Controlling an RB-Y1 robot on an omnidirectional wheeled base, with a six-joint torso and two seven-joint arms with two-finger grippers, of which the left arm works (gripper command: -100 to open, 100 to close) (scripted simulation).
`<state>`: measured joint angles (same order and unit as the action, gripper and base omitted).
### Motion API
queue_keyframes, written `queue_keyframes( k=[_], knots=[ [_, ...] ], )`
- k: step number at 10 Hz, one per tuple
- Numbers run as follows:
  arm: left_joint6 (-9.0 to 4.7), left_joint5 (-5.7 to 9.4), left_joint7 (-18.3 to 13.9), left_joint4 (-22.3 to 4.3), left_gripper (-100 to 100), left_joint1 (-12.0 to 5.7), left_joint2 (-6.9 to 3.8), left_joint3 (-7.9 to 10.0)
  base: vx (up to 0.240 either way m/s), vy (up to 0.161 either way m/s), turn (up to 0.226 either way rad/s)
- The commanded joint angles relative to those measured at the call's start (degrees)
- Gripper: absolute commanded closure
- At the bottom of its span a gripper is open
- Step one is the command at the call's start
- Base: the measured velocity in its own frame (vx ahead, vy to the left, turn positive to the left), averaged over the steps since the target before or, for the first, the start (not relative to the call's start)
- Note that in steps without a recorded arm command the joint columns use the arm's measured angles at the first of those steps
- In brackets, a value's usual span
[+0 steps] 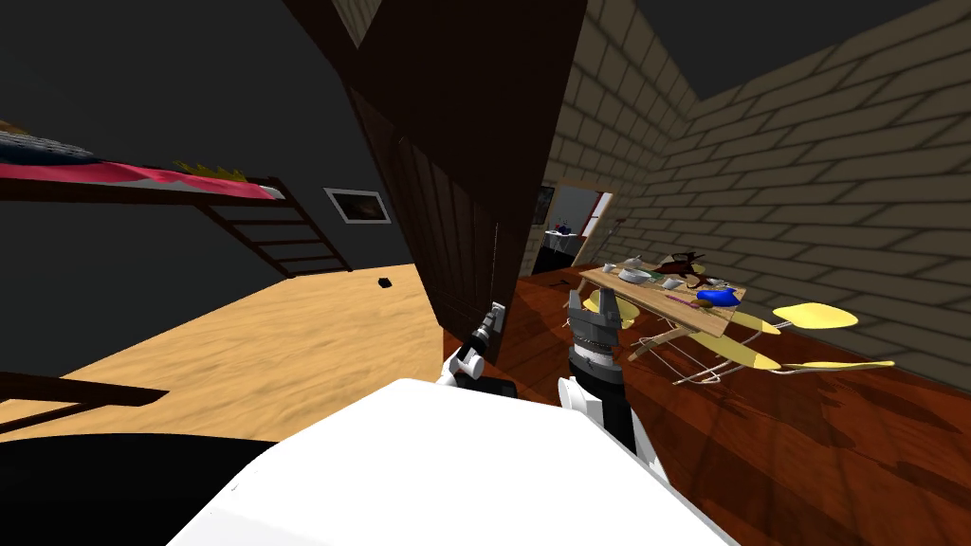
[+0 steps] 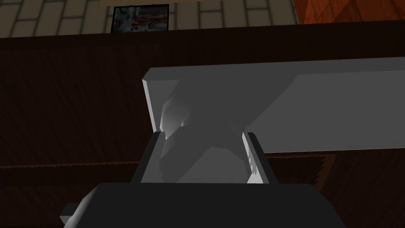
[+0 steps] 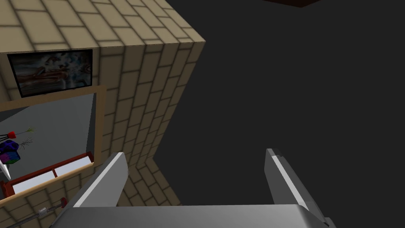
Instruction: Push the door open
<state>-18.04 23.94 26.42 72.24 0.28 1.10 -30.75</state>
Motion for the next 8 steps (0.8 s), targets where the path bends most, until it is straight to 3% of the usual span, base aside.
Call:
queue_keyframes(
  k=[1,6,7,8],
  knots=[
    [-0.21,0.36,0.68,0.74,100,0.80,-1.15,-0.46,0.151,-0.069,0.207],
    [-0.50,1.58,2.76,3.36,100,3.88,-2.51,-3.38,0.184,-0.097,0.222],
    [-0.72,1.60,3.35,4.14,-100,4.89,-3.52,-5.09,-0.023,0.035,0.158],
    [-0.78,1.64,3.60,4.40,-100,5.32,-3.58,-5.59,-0.202,0.113,0.019]
  ],
)
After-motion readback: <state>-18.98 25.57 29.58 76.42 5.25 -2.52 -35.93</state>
